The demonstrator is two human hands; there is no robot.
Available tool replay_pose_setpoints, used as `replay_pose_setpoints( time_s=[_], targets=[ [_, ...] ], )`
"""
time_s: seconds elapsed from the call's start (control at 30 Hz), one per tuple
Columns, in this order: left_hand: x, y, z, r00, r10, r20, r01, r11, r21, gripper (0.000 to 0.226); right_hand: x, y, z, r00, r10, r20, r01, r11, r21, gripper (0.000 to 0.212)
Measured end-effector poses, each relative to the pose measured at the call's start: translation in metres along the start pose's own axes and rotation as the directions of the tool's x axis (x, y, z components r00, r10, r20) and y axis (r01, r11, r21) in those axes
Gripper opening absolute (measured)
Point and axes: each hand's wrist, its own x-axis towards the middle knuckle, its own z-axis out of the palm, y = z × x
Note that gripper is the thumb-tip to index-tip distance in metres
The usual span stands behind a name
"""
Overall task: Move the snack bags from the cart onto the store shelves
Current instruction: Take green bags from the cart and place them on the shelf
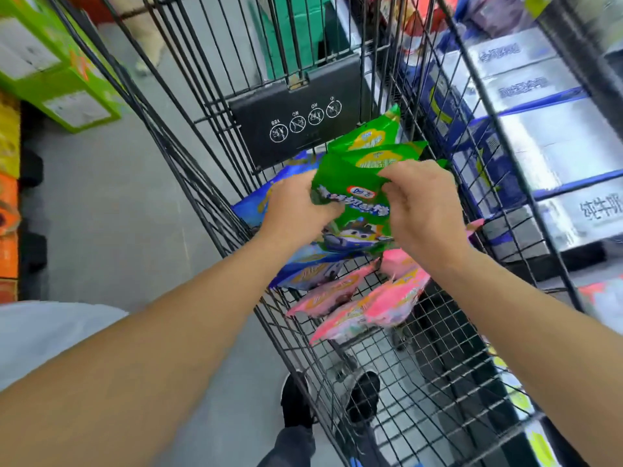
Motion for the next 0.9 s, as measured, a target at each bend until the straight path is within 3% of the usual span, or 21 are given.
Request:
replay_pose_setpoints(
  time_s=[0.03, 0.13, 0.2, 0.27, 0.37, 0.4, 0.47, 0.6, 0.67, 0.77, 0.83, 0.9],
  targets=[
    [-0.001, 0.004, -0.003, 1.000, 0.015, 0.027, -0.015, 1.000, -0.024, 0.012, 0.001, -0.002, -0.009, 0.999, 0.035, -0.031, -0.035, 0.999, -0.004, 0.016],
    [-0.003, 0.011, -0.006, 0.998, 0.002, 0.065, 0.001, 0.999, -0.044, 0.045, -0.006, 0.003, -0.028, 0.947, 0.304, -0.106, -0.302, 0.953, 0.033, 0.022],
    [-0.006, 0.020, -0.010, 0.994, -0.016, 0.106, 0.033, 0.987, -0.160, 0.055, -0.019, 0.003, -0.040, 0.845, 0.508, -0.165, -0.483, 0.859, 0.170, 0.037],
    [-0.008, 0.026, -0.013, 0.986, -0.069, 0.154, 0.110, 0.954, -0.278, 0.050, -0.034, 0.002, -0.048, 0.724, 0.686, -0.072, -0.606, 0.683, 0.407, 0.044],
    [-0.016, 0.043, -0.008, 0.965, -0.108, 0.239, 0.192, 0.911, -0.364, 0.029, -0.064, -0.002, -0.057, 0.587, 0.771, 0.246, -0.688, 0.315, 0.654, 0.009],
    [-0.020, 0.047, -0.002, 0.955, -0.125, 0.270, 0.227, 0.894, -0.387, 0.025, -0.077, -0.002, -0.060, 0.550, 0.778, 0.305, -0.680, 0.204, 0.704, 0.009],
    [-0.032, 0.061, 0.018, 0.931, -0.151, 0.331, 0.291, 0.855, -0.429, 0.018, -0.108, 0.000, -0.066, 0.479, 0.806, 0.346, -0.640, 0.051, 0.767, 0.028],
    [-0.058, 0.080, 0.057, 0.867, -0.228, 0.444, 0.461, 0.707, -0.537, 0.024, -0.152, 0.009, -0.077, 0.347, 0.908, 0.232, -0.663, 0.063, 0.746, 0.031],
    [-0.076, 0.086, 0.083, 0.836, -0.183, 0.517, 0.451, 0.766, -0.458, 0.017, -0.172, 0.019, -0.096, 0.272, 0.947, 0.172, -0.620, 0.036, 0.783, 0.029],
    [-0.105, 0.092, 0.122, 0.815, -0.113, 0.568, 0.316, 0.908, -0.274, 0.023, -0.209, 0.041, -0.129, 0.165, 0.980, 0.107, -0.555, 0.003, 0.832, 0.025],
    [-0.126, 0.104, 0.151, 0.802, -0.065, 0.594, 0.246, 0.942, -0.229, 0.024, -0.242, 0.054, -0.152, 0.128, 0.991, 0.039, -0.578, 0.043, 0.815, 0.013],
    [-0.149, 0.121, 0.181, 0.785, -0.032, 0.619, 0.210, 0.953, -0.217, 0.027, -0.281, 0.068, -0.173, 0.110, 0.994, 0.004, -0.641, 0.068, 0.764, 0.024]
  ],
)
